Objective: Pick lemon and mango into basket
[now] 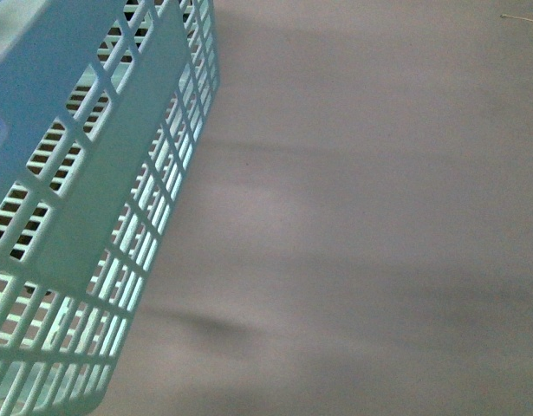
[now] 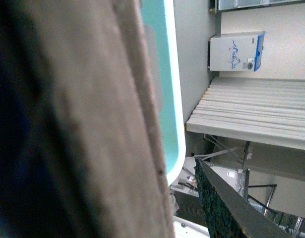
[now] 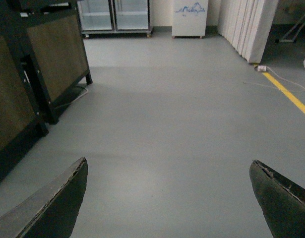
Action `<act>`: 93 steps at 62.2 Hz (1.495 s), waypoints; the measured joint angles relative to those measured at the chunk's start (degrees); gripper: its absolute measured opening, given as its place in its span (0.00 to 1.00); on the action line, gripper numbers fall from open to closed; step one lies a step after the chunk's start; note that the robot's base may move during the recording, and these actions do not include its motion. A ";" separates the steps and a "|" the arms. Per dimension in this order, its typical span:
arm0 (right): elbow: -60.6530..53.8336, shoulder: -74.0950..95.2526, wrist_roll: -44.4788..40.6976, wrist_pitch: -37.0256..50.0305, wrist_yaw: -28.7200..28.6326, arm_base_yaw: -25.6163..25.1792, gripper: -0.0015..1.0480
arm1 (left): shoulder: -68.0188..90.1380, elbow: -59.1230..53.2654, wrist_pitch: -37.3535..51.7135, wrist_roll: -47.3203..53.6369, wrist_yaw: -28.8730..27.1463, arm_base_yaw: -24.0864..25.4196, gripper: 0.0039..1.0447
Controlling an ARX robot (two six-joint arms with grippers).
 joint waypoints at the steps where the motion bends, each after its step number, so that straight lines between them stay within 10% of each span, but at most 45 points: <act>1: 0.00 0.00 0.02 0.00 0.00 0.00 0.92 | 0.00 0.00 0.00 -0.04 -0.02 0.00 0.26; 93: 0.00 0.00 0.00 0.00 0.00 0.00 0.92 | 0.00 0.15 0.00 -0.02 0.00 0.00 0.26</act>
